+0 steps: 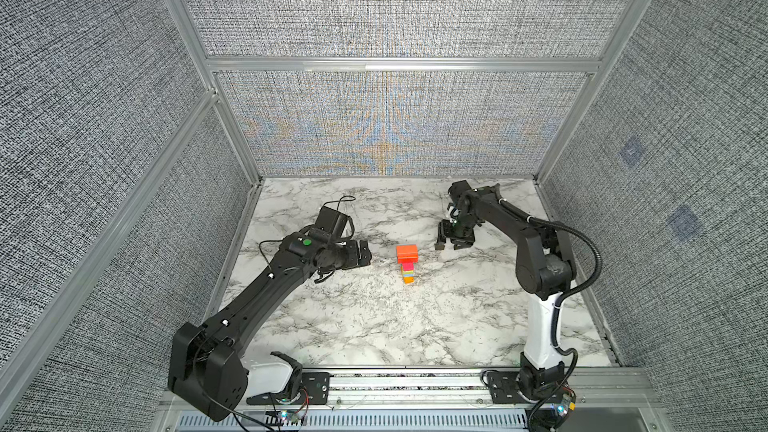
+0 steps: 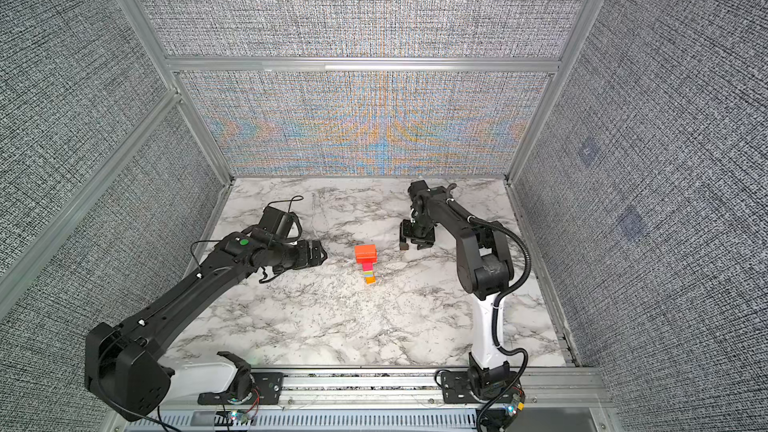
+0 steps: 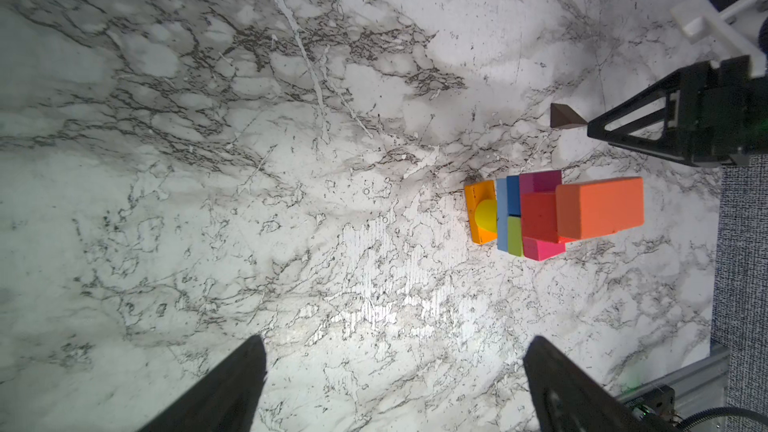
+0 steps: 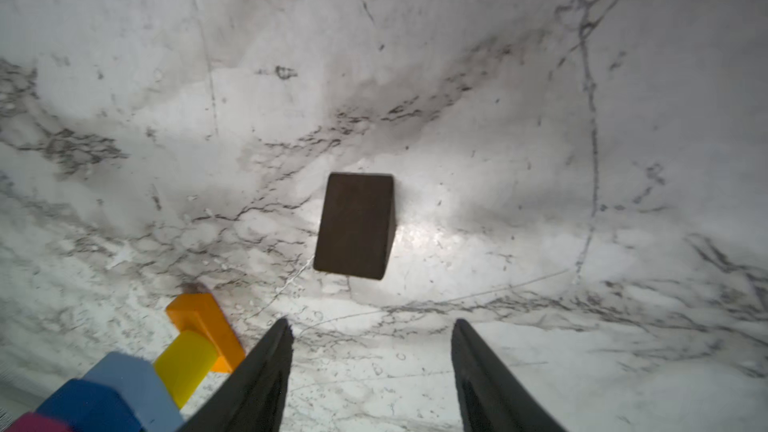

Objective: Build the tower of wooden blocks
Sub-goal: 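Carry the dark brown wedge with the right gripper above the stack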

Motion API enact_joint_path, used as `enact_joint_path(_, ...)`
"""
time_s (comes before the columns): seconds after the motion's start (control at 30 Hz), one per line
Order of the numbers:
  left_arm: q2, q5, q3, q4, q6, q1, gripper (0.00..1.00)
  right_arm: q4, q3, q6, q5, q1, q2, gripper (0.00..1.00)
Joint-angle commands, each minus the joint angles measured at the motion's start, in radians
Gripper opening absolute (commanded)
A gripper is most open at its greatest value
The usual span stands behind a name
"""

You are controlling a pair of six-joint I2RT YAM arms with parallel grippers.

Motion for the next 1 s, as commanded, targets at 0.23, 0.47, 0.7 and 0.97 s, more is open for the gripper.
enact_joint_path(0.23, -0.013, -0.018, -0.021, -0.010, 0.011, 0.008, 0.99, -0.044, 0.043, -0.028, 0.137, 0.071, 0.036, 0.64)
enact_joint_path(0.47, -0.019, -0.020, -0.026, -0.016, 0.012, 0.011, 0.99, -0.048, 0.054, -0.022, 0.159, 0.075, 0.056, 0.61)
enact_joint_path(0.7, -0.023, -0.022, -0.029, -0.021, 0.012, 0.014, 0.99, -0.026, 0.063, -0.013, 0.149, 0.079, 0.069, 0.47)
enact_joint_path(0.97, -0.014, -0.024, -0.022, -0.029, 0.015, 0.019, 0.99, -0.018, 0.090, -0.013, 0.141, 0.080, 0.100, 0.43)
